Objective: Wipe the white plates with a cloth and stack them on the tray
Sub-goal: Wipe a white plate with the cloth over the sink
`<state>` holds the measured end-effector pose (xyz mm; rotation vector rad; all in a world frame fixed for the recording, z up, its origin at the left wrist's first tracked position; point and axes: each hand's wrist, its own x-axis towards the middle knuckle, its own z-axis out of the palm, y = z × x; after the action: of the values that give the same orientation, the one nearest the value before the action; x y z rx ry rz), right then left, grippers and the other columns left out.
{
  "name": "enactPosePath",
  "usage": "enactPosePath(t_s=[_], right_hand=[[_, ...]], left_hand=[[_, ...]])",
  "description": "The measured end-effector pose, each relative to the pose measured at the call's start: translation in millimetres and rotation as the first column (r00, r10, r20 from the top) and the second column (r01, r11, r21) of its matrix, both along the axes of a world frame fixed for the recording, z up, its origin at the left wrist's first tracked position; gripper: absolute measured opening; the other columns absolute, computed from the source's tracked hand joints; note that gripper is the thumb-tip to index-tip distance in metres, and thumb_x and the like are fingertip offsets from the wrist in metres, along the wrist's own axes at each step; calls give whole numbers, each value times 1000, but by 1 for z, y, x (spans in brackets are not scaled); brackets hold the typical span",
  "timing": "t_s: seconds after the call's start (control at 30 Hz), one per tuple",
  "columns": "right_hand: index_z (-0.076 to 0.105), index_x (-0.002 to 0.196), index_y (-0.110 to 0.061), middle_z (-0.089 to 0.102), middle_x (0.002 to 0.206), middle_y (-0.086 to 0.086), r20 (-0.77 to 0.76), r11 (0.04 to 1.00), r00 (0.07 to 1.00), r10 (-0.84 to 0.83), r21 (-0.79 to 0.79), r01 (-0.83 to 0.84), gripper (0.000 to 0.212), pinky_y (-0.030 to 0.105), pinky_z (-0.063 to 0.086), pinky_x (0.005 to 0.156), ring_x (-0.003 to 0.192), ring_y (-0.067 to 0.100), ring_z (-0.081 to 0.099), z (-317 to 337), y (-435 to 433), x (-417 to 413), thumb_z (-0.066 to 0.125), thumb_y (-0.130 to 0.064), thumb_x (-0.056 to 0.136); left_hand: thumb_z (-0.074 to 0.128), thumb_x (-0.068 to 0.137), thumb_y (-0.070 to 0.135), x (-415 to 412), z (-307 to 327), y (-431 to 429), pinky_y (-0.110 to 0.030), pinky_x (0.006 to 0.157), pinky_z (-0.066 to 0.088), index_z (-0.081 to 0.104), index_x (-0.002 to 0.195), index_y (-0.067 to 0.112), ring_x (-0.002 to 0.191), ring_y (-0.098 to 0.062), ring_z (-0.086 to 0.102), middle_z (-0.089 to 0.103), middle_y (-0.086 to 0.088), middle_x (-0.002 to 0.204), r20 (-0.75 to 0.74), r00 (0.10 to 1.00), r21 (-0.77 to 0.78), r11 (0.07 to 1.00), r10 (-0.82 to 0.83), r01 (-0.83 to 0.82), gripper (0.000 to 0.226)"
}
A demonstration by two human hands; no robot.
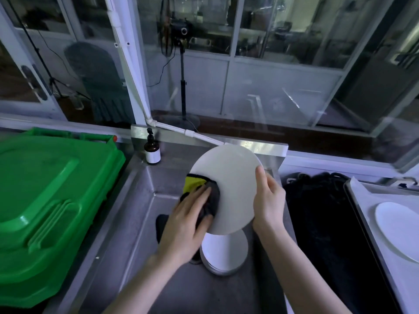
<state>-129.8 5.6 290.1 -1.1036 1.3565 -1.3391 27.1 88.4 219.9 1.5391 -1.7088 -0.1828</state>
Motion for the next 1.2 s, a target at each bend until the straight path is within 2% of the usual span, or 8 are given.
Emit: enactPosePath(t_s=[0.23,0.4,0.53,0.77,0.87,0.97,1.1,1.2], right_hand=[[74,84,-29,75,80,-4,-108,995,989,102,-7,-104,31,20,53,67,74,2,67,-19,28,-1,52,-39,102],[64,82,-3,57,65,2,-41,997,997,65,31,-64,41,31,37,62,65,12,47,-15,29,-7,55,-40,100],[56,91,12,52,74,8,27,999,998,-48,-7,48,53,34,35,68,71,16,44,-3,10,-22,56,-40,100],[79,83,-26,78,84,-1,69,994,994,81,62,-85,34,24,56,67,80,9,73,-23,27,-15,54,-42,101],[74,77,-16,70,68,-3,87,991,994,63,115,-72,39,29,48,59,65,14,62,-24,31,-14,57,-45,98],[64,68,-11,60,61,-1,107,995,994,5,94,-15,45,30,41,60,61,14,52,-18,25,-19,58,-44,97],[47,56,-13,44,58,-6,107,998,992,-67,20,65,51,30,30,59,58,11,38,-6,9,-34,58,-42,97],[59,62,-15,53,59,-5,46,1000,999,-28,-6,29,44,30,38,59,58,8,46,-9,10,-32,57,-42,98]], left_hand=[[46,99,25,-52,13,-14,-42,118,27,33,152,17,147,-16,27,31,4,159,-76,980,-67,982,-182,177,55],[56,93,14,-14,20,-44,-45,117,27,43,145,4,141,-29,36,43,-9,150,-145,985,20,996,94,-92,54],[45,95,26,-18,3,-7,-45,114,33,35,151,19,144,-17,34,36,3,157,-27,997,-4,998,-66,66,57],[42,99,28,-67,27,-13,-41,117,27,36,151,23,147,-12,27,35,7,157,-44,985,-31,985,-169,167,53],[49,100,22,-45,40,-40,-44,116,27,38,150,16,144,-21,33,40,-2,154,-143,989,75,996,-33,44,52],[55,98,21,-22,38,-43,-45,117,26,36,150,10,144,-27,34,40,-7,154,-6,992,90,988,129,-128,56],[46,95,31,-33,14,2,-45,112,36,34,152,17,141,-18,36,36,3,156,70,998,28,1000,8,-10,60],[46,94,27,-62,8,16,-46,114,33,31,153,20,147,-14,28,29,7,160,58,991,-16,993,-118,119,61]])
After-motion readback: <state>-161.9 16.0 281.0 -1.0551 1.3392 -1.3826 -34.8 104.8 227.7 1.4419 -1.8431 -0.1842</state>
